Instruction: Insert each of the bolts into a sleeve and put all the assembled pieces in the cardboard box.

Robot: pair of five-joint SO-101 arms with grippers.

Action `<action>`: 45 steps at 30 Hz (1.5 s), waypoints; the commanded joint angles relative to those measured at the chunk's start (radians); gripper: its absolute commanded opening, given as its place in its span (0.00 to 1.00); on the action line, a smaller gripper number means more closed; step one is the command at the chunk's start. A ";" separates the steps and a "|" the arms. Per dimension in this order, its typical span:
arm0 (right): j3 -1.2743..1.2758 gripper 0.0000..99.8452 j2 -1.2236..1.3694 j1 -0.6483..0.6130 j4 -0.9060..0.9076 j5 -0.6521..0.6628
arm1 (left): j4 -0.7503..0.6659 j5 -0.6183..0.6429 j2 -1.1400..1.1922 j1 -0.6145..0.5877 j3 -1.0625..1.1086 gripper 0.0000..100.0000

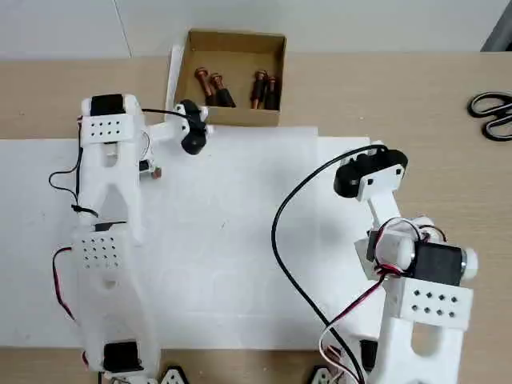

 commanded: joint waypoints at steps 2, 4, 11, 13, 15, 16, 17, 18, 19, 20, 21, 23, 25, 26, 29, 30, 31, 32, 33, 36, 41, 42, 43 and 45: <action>-0.011 0.00 -0.021 0.010 0.002 -0.009 | 0.023 -0.077 -0.009 -0.006 0.027 0.04; -0.011 0.00 -0.021 0.010 0.002 -0.009 | 0.003 -0.077 -0.009 -0.006 0.045 0.04; -0.011 0.00 -0.021 0.010 0.004 -0.008 | -0.089 -0.072 -0.009 -0.006 0.117 0.06; -0.011 0.00 -0.021 0.010 0.004 -0.008 | -0.095 -0.072 -0.009 -0.006 0.117 0.09; -0.011 0.00 -0.021 0.010 0.004 -0.008 | -0.095 -0.072 0.014 -0.006 0.110 0.13; -0.011 0.00 -0.021 0.010 0.004 -0.008 | -0.097 -0.074 0.028 -0.006 0.107 0.14; -0.011 0.00 -0.021 0.010 0.004 -0.008 | -0.095 -0.074 0.038 -0.006 0.094 0.14; -0.011 0.00 -0.021 0.010 0.004 -0.008 | -0.089 -0.074 0.048 -0.006 0.074 0.14; -0.011 0.00 -0.021 0.010 0.004 -0.008 | -0.078 -0.074 0.057 -0.005 0.053 0.14; -0.011 0.00 -0.021 0.010 0.004 -0.008 | -0.058 -0.074 0.066 -0.005 0.028 0.14; -0.011 0.00 -0.021 0.010 0.004 -0.008 | -0.041 -0.074 0.075 -0.005 0.007 0.14; -0.011 0.00 -0.021 0.010 0.004 -0.008 | -0.015 -0.074 0.095 -0.002 -0.031 0.12; -0.011 0.00 -0.021 0.010 0.004 -0.008 | 0.005 -0.074 0.112 -0.002 -0.065 0.08; -0.011 0.00 -0.021 0.010 0.004 -0.008 | 0.018 -0.074 0.120 -0.002 -0.082 0.05; -0.011 0.00 -0.021 0.010 0.004 -0.008 | 0.026 -0.072 0.124 -0.002 -0.101 0.00; -0.011 0.00 -0.021 0.010 0.004 -0.008 | 0.026 -0.071 0.121 -0.002 -0.101 0.01; -0.011 0.00 -0.021 0.010 0.004 -0.008 | 0.026 -0.069 0.121 -0.002 -0.101 0.01; -0.011 0.00 -0.021 0.010 0.004 -0.008 | 0.026 -0.068 0.121 -0.002 -0.101 0.01; -0.012 0.00 -0.021 0.010 0.004 -0.008 | 0.026 -0.064 0.120 -0.002 -0.104 0.01; -0.012 0.00 -0.021 0.010 0.004 -0.008 | 0.026 -0.028 0.107 0.003 -0.116 0.01; -0.074 0.00 -0.021 0.010 0.027 -0.009 | 0.028 0.044 -0.037 0.012 -0.114 0.01; -0.098 0.00 -0.021 0.010 0.047 -0.009 | 0.028 0.057 -0.071 0.021 -0.114 0.01; -0.114 0.00 -0.021 0.008 0.058 -0.009 | 0.028 0.069 -0.101 0.028 -0.114 0.01; -0.137 0.00 -0.021 0.005 0.071 -0.009 | 0.028 0.100 -0.158 0.037 -0.113 0.01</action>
